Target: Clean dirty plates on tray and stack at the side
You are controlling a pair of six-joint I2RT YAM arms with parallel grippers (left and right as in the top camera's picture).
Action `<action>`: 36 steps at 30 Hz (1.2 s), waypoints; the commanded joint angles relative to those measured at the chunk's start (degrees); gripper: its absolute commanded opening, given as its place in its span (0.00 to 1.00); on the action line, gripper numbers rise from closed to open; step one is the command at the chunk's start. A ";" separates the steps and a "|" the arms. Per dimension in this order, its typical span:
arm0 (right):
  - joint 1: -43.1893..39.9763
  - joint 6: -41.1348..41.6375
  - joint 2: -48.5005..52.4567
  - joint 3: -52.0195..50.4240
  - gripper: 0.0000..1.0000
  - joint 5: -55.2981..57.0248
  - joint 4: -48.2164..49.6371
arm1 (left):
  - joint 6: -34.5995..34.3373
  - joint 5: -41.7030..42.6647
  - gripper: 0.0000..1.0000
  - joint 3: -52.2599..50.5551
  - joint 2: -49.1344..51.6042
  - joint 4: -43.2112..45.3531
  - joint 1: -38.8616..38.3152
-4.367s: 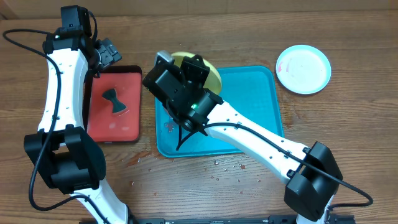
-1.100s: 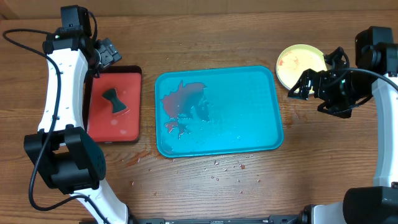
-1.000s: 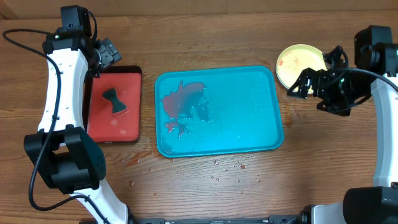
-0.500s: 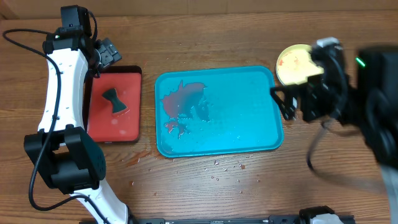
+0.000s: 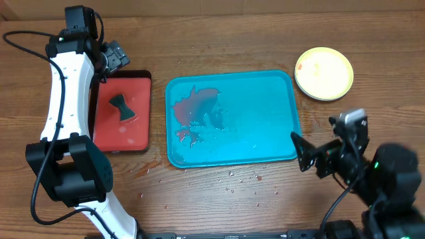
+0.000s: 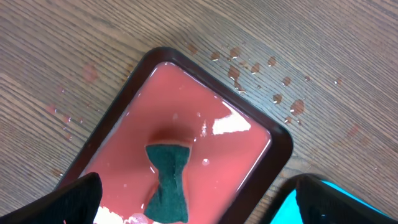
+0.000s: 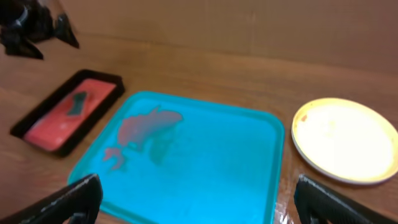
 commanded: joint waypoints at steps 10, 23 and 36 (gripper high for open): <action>-4.09 -0.20 -17.90 -27.21 1.00 -0.09 24.52 | 0.50 -0.20 1.00 0.72 -0.50 -0.15 -0.04; -4.09 -0.17 -32.20 -43.34 1.00 0.59 39.87 | 0.52 -0.20 1.00 0.72 -0.50 -0.15 -0.04; -3.82 0.44 -32.20 -46.25 1.00 12.28 43.65 | 0.52 -0.20 1.00 0.72 -0.50 -0.13 -0.04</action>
